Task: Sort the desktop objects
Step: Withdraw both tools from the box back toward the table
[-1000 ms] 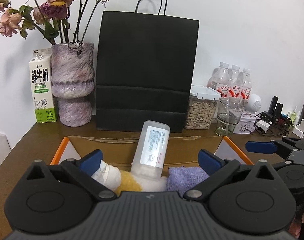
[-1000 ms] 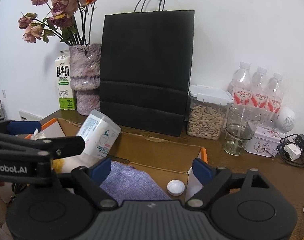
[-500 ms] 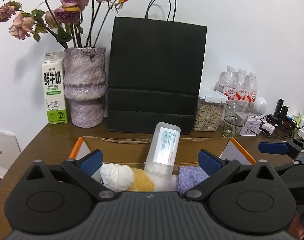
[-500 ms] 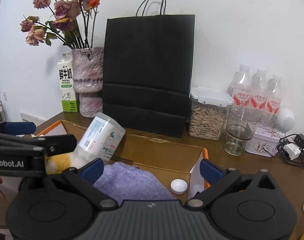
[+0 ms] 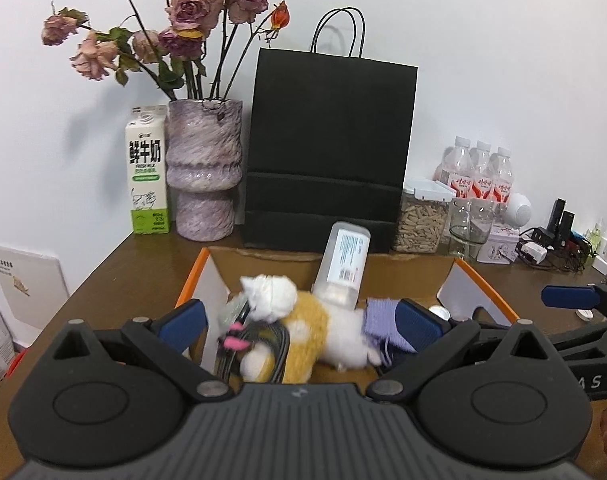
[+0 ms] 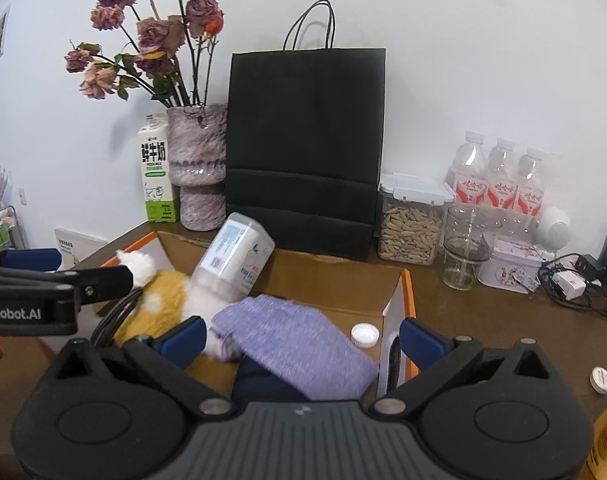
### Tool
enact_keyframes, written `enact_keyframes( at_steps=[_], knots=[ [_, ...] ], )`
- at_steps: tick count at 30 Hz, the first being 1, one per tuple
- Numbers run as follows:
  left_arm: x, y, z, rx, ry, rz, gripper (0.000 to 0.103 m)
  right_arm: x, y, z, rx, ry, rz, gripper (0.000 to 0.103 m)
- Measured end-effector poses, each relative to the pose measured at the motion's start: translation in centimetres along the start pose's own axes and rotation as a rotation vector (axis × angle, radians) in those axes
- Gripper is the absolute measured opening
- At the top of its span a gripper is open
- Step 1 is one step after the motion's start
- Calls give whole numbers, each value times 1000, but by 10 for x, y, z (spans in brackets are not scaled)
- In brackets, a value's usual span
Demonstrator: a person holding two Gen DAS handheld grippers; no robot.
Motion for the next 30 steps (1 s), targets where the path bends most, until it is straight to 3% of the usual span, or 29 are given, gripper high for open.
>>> enact_keyframes(
  at_steps=[13, 23, 30],
  knots=[
    [48, -51, -17, -11, 22, -34, 103, 43, -46, -43, -17, -5, -2, 103],
    [95, -67, -22, -1, 44, -82, 103, 97, -69, -57, 0, 43, -2, 103],
    [110, -80, -20, -1, 60, -67, 103, 118, -74, -67, -26, 51, -18, 103]
  ],
)
Point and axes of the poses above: each gripper's, at about its wrist camera, not at the fingertips, and y roughly the way its jaws point, z to its right, x to its underside, the point moved 5 cm from there along y, roughly the way its jaws point, and after that the axes turned 13 degrees about -x, right-handed, at the moved point
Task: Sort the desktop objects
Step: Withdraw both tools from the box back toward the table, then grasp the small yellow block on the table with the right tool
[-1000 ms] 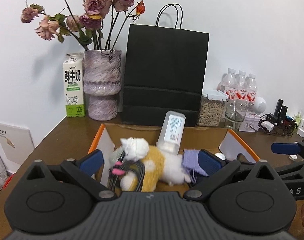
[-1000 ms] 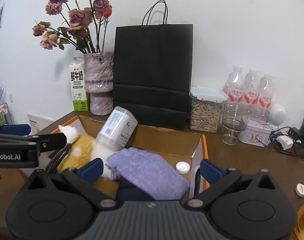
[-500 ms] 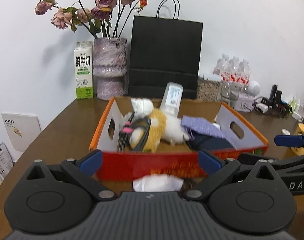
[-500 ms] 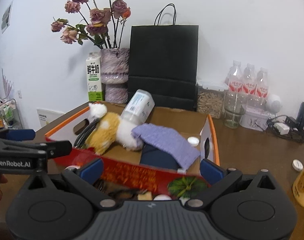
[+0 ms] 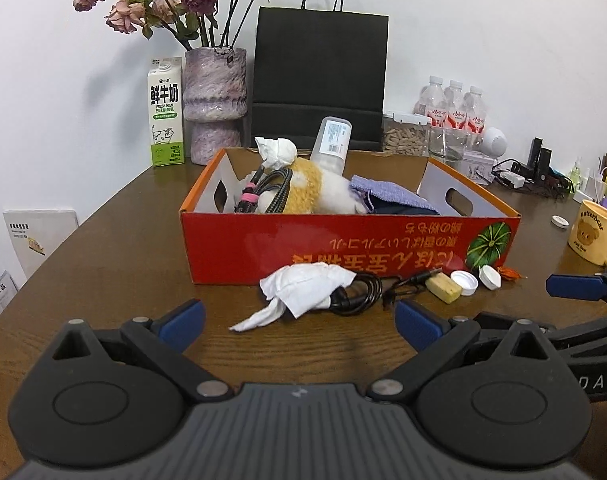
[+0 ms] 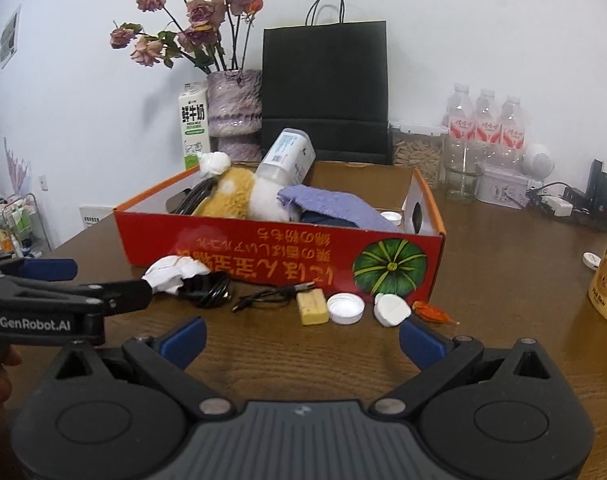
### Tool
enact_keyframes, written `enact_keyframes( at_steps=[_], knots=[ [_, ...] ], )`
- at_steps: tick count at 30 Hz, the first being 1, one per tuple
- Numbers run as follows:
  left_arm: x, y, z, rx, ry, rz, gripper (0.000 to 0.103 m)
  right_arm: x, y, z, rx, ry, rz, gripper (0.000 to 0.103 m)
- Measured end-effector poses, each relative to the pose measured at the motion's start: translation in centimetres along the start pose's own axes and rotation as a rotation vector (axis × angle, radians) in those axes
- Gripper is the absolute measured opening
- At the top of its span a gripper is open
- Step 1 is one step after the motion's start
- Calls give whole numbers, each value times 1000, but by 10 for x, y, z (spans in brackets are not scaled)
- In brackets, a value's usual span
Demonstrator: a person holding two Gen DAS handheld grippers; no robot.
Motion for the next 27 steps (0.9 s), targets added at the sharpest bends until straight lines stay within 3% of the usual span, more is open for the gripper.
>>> enact_keyframes(
  at_steps=[27],
  knots=[
    [13, -3, -3, -13, 34, -16, 103, 11, -1, -7, 15, -16, -8, 102]
  ],
)
Point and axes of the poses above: each gripper's, at about its wrist camera, not at the fingertips, and y roughly the way its jaws point, z to its right, x to its underside, the point moved 5 cm from there along y, roughly the way its jaws point, and after that the axes turned 13 degrees about -x, right-handed, at the moved point
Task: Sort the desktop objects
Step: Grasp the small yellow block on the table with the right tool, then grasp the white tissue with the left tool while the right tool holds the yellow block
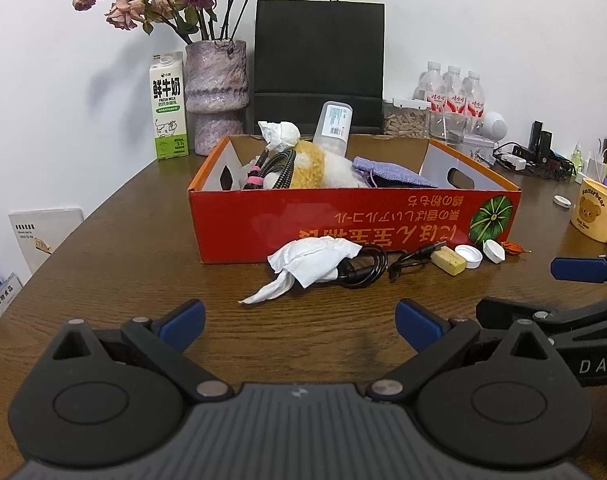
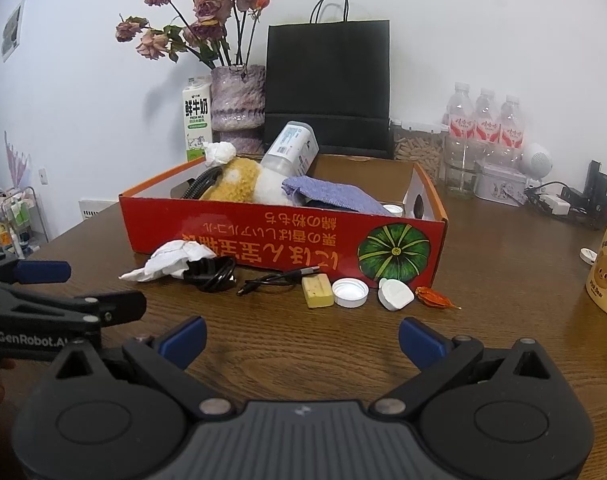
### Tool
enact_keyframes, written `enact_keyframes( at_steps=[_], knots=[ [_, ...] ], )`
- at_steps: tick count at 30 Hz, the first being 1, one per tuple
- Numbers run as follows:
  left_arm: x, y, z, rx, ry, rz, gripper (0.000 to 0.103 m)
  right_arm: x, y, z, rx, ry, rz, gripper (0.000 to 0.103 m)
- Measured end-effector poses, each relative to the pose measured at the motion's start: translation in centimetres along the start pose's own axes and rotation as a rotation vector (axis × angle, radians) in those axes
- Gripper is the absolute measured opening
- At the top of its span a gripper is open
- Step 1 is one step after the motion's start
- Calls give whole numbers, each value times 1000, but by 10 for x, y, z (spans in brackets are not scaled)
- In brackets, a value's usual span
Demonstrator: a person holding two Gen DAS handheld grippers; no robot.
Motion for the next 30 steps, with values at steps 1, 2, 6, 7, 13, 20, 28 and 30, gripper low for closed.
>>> enact_keyframes(
  at_steps=[1, 2, 6, 7, 13, 20, 28, 30],
  knots=[
    [-1, 1, 0, 1, 0, 0, 103, 0, 1, 0, 0, -2, -3, 101],
    [-3, 1, -1, 4, -1, 1, 103, 0, 2, 0, -2, -5, -5, 101],
    [-11, 10, -3, 17, -1, -12, 103, -4, 7, 1, -6, -19, -18, 96],
    [-13, 13, -3, 21, -1, -16, 103, -6, 9, 2, -8, -24, -21, 95],
    [-31, 34, -4, -18, 11, -23, 102, -22, 27, 13, -16, -40, -55, 72],
    [-42, 57, 3, 21, 1, -62, 84, -34, 53, 23, -35, -57, -101, 34],
    [-38, 78, 5, 65, -36, -118, 60, -32, 78, 26, -49, -46, -143, 26],
    [-33, 84, 2, 90, -61, -149, 42, -31, 78, 26, -42, -54, -135, 24]
  ],
)
Point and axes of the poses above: each gripper's, at about its wrist camera, not at the fingertips, and y roughly the way its jaws point, z to its right, x to its underside, the point moved 5 cm from there along y, roughly the way its jaws point, and after that the axes turned 13 degrees about -x, right-handed, at the moved point
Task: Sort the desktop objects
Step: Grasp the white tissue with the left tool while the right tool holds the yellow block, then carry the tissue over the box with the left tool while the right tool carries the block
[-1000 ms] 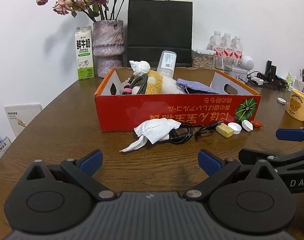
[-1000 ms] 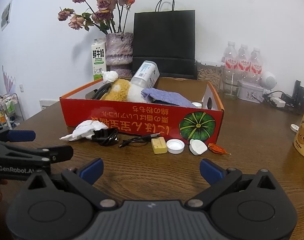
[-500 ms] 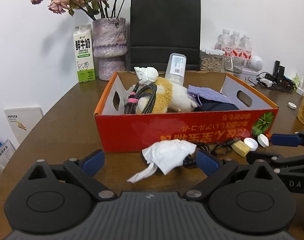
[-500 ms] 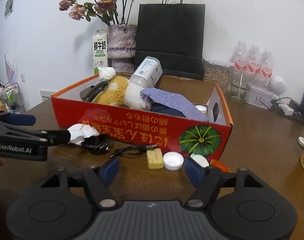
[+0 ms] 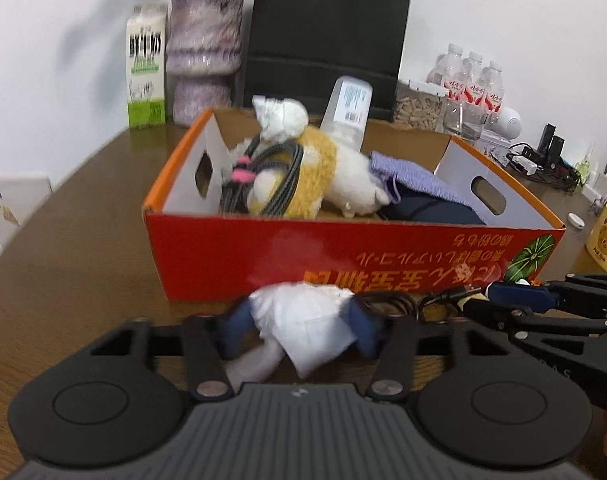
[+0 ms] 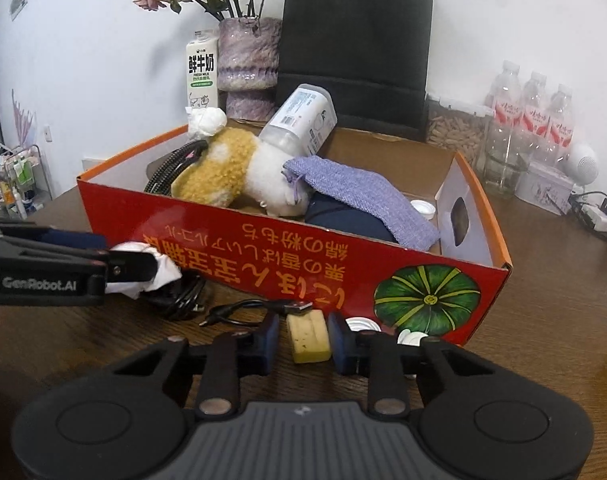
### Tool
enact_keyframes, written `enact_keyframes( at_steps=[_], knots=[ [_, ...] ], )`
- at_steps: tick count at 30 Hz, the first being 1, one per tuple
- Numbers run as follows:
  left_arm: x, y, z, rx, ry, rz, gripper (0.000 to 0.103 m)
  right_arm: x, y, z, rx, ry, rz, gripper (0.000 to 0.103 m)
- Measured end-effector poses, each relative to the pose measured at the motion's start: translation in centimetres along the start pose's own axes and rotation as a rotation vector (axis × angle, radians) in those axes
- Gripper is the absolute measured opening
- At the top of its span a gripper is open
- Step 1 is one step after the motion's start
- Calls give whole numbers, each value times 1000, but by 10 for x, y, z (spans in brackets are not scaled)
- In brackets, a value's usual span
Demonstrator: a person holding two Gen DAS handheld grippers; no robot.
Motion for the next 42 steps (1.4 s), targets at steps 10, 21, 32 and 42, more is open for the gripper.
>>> enact_keyframes(
  at_steps=[10, 21, 32, 42],
  knots=[
    [3, -6, -11, 44, -55, 22, 26, 5, -7, 3, -10, 2, 38, 19],
    [3, -19, -15, 17, -62, 75, 26, 8, -14, 2, -25, 19, 58, 14],
    [7, -21, -17, 4, -62, 77, 26, 8, -10, 4, -53, 75, 54, 22],
    [9, -21, -17, 4, -55, 71, 26, 13, -5, 0, -40, 72, 29, 21]
  ],
)
Point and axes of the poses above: each gripper's, at about its wrist camera, not at the fingertips, and y roughly the way its jaws point, z to its right, x to its underside, the point moved 5 cm from there along y, roughly the way its jaws point, and after that the axes turned 13 degrees about -x, right-handed, at the moved point
